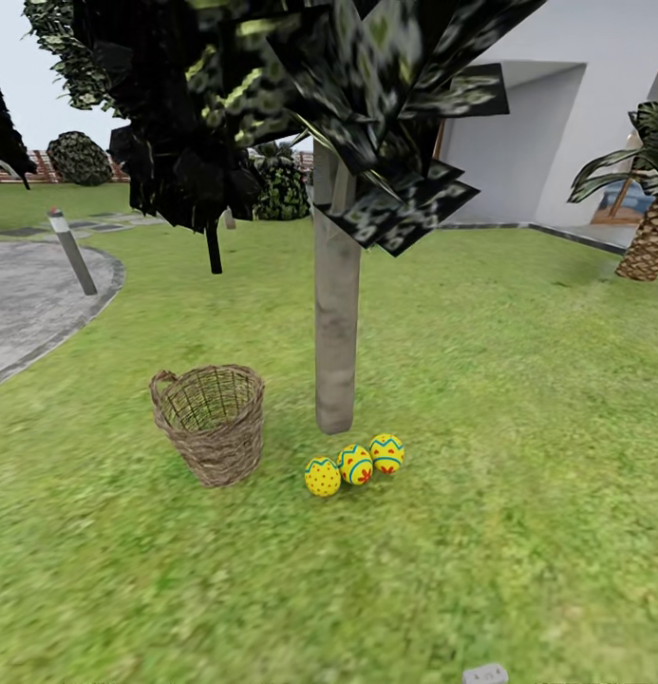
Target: Take the three Easter eggs out of the wicker basket on the lawn in the garden, then place them on the lawn next to a single tree (choose any tree) so that all three eggs are next to the same tree and none are left in the basket.
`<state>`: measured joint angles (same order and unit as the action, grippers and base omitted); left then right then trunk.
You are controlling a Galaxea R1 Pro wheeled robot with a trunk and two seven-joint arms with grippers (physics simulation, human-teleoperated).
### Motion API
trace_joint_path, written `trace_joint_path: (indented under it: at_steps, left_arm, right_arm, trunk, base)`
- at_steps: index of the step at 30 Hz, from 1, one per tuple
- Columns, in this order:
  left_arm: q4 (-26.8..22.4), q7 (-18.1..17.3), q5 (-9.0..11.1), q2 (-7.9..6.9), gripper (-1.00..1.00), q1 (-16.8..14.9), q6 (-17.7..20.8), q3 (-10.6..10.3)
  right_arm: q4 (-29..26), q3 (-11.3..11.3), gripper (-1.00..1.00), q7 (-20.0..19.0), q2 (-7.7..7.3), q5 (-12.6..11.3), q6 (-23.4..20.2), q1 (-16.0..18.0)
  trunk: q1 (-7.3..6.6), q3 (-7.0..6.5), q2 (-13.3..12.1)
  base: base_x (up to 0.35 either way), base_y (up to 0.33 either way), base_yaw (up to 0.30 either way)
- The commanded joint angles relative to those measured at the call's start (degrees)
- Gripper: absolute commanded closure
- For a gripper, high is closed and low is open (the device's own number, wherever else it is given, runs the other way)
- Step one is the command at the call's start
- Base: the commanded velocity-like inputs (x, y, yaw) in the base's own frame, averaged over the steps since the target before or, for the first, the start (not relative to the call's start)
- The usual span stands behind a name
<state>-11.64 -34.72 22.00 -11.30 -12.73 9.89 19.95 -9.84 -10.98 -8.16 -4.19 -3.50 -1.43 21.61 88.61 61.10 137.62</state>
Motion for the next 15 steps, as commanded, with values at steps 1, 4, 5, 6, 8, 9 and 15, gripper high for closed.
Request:
trace_joint_path:
  at_steps: [1, 4, 5, 6, 8, 9, 15]
  left_arm:
    - [0.01, -0.17, 0.50, 0.05, -1.00, -0.01, 0.58, 0.09]
    - [0.09, -0.17, 0.50, 0.13, -1.00, -0.01, 0.57, 0.09]
    - [0.10, -0.14, 0.53, 0.16, -1.00, -0.01, 0.57, 0.09]
    - [0.13, -0.11, 0.55, 0.19, -1.00, -0.01, 0.57, 0.09]
    - [0.24, -0.05, 0.57, 0.26, -1.00, -0.01, 0.57, 0.09]
    - [1.29, 1.15, 0.51, 0.43, -1.00, -0.01, 0.57, 0.06]
    - [3.73, 10.97, -1.21, 1.12, -1.00, -0.01, 0.55, -2.10]
  right_arm:
    - [0.13, -0.40, -1.00, -0.10, -0.03, -0.37, -0.15, 0.01]
    - [0.42, -0.42, -1.00, -0.10, 0.00, -0.37, -0.15, 0.01]
    - [0.46, -0.41, -1.00, -0.10, -0.01, -0.37, -0.15, 0.01]
    - [0.52, -0.43, -1.00, -0.10, -0.06, -0.37, -0.15, 0.01]
    - [0.65, -0.43, -1.00, -0.09, -0.05, -0.33, -0.18, 0.01]
    - [1.47, -0.44, -1.00, -0.04, 0.02, -0.25, -0.17, 0.01]
    - [3.60, -0.44, -1.00, 0.01, 0.00, -0.14, -0.07, 0.00]
  trunk:
    - [-0.24, -0.04, -0.40]
    - [-0.90, -0.30, -1.60]
    - [-1.12, -0.38, -2.00]
    - [-1.34, -0.47, -2.40]
    - [-1.78, -0.64, -3.20]
    - [-2.00, -0.73, -3.61]
    - [-3.31, -1.24, -6.01]
  base:
    - [0.000, 0.000, 0.000]
    - [0.000, 0.000, 0.000]
    - [0.000, 0.000, 0.000]
    - [0.000, 0.000, 0.000]
    - [0.000, 0.000, 0.000]
    - [0.000, 0.000, 0.000]
    - [0.000, 0.000, 0.000]
